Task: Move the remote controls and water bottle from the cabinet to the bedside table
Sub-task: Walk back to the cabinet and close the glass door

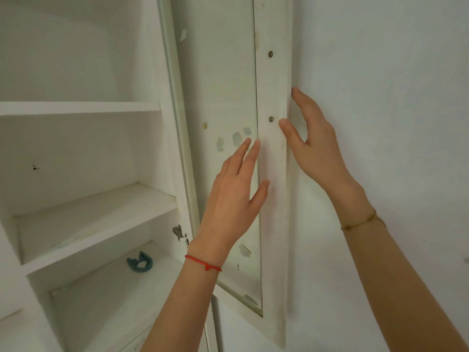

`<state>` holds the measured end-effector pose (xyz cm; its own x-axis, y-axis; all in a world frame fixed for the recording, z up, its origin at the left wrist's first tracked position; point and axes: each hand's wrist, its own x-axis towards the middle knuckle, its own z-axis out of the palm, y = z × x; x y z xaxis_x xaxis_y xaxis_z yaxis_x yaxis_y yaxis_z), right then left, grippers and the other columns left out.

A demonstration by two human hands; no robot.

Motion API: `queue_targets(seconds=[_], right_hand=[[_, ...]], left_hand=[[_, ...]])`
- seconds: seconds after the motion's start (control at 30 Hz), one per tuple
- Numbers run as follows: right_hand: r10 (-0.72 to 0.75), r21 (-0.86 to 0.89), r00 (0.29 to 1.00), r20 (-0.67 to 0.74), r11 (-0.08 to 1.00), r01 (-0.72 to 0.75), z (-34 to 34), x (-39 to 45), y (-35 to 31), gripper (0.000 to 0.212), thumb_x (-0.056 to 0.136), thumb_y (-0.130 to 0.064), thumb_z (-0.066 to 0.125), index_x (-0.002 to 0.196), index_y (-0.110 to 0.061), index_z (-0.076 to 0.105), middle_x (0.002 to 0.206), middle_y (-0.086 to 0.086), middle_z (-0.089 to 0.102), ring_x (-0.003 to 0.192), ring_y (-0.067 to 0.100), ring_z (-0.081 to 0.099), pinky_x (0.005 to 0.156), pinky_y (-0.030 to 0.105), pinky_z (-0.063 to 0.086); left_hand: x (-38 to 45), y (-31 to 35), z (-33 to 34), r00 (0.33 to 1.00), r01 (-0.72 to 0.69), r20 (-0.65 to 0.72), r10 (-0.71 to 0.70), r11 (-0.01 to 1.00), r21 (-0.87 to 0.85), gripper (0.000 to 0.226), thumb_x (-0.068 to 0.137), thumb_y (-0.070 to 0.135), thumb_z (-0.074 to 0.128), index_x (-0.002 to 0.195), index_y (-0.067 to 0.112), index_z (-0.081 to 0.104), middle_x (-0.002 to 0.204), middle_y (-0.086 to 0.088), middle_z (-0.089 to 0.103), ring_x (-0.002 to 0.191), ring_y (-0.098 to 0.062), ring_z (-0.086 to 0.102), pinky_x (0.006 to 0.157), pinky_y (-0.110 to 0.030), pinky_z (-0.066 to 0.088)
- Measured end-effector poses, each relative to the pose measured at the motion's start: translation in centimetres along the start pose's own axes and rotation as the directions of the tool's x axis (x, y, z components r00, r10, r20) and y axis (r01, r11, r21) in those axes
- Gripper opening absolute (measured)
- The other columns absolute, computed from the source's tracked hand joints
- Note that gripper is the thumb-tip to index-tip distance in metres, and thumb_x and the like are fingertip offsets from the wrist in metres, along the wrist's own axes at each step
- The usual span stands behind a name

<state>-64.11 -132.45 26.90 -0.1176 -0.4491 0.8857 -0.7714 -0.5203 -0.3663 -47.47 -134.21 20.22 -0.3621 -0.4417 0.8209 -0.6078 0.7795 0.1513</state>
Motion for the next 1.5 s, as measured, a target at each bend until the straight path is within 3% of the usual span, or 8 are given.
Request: queue_targets(seconds=[0.37,0.6,1.0,1.17,1.33,1.5], right_hand=[[-0.075,-0.010,0.997,0.028,0.997,0.076,0.1,-0.2,-1.1,0.056,0.100,-0.029,0.046,0.151,-0.014,0.028,0.157,-0.003,0.031,0.145,0.009,0.026,0.119,0.033,0.025],[-0.214,0.039,0.976,0.033,0.976,0.212,1.6,-1.9,-5.1,0.058,0.100,-0.028,0.048,0.151,-0.011,0.026,0.158,0.001,0.027,0.147,0.015,0.021,0.120,0.033,0.022],[-0.422,0.208,0.903,0.078,0.893,0.399,8.6,-3.1,-12.7,0.065,0.101,-0.028,0.046,0.152,-0.004,0.015,0.162,0.010,0.006,0.151,0.025,-0.002,0.123,0.037,0.009],[-0.477,0.309,0.874,0.098,0.849,0.429,12.7,-3.1,-15.9,0.070,0.099,-0.031,0.050,0.153,-0.007,0.013,0.162,0.014,-0.006,0.150,0.023,-0.007,0.122,0.030,0.008],[-0.499,0.446,0.853,0.152,0.805,0.391,17.4,-3.8,-18.4,0.082,0.095,-0.036,0.055,0.155,-0.016,0.002,0.162,0.001,-0.015,0.150,0.013,-0.009,0.116,0.043,0.032],[-0.497,0.484,0.839,0.222,0.803,0.348,22.6,-4.9,-19.6,0.089,0.096,-0.040,0.053,0.153,-0.014,-0.010,0.162,-0.004,-0.015,0.149,0.008,-0.011,0.122,0.039,0.015]], left_hand=[[-1.1,0.4,-0.6,0.999,-0.007,0.033,0.008,1.000,-0.025,0.068,0.099,0.039,0.049,0.156,0.021,0.016,0.163,0.004,0.016,0.147,-0.014,0.022,0.115,-0.026,0.024],[-4.5,0.9,-2.2,0.997,0.051,-0.057,-0.052,0.998,-0.026,0.074,0.099,0.040,0.050,0.156,0.013,0.012,0.164,0.001,0.013,0.151,-0.012,0.013,0.122,-0.038,0.022],[-9.8,-2.9,-9.9,0.970,0.183,-0.184,-0.157,0.974,0.134,0.069,0.095,0.031,0.060,0.151,0.008,0.028,0.155,-0.002,0.035,0.146,-0.017,0.028,0.117,-0.042,0.032],[-12.3,-5.0,-12.9,0.923,0.319,-0.307,-0.232,0.907,0.275,0.064,0.094,0.030,0.060,0.148,0.006,0.036,0.150,-0.006,0.044,0.142,-0.019,0.034,0.116,-0.042,0.035],[-13.8,-8.1,-15.7,0.892,0.427,-0.329,-0.310,0.818,0.386,0.069,0.095,0.026,0.061,0.152,0.006,0.027,0.154,-0.007,0.038,0.144,-0.020,0.029,0.119,-0.035,0.029],[-14.7,-11.9,-17.9,0.880,0.475,-0.279,-0.385,0.744,0.470,0.078,0.094,0.017,0.061,0.154,0.004,0.013,0.160,-0.012,0.025,0.148,-0.025,0.022,0.120,-0.041,0.026]])
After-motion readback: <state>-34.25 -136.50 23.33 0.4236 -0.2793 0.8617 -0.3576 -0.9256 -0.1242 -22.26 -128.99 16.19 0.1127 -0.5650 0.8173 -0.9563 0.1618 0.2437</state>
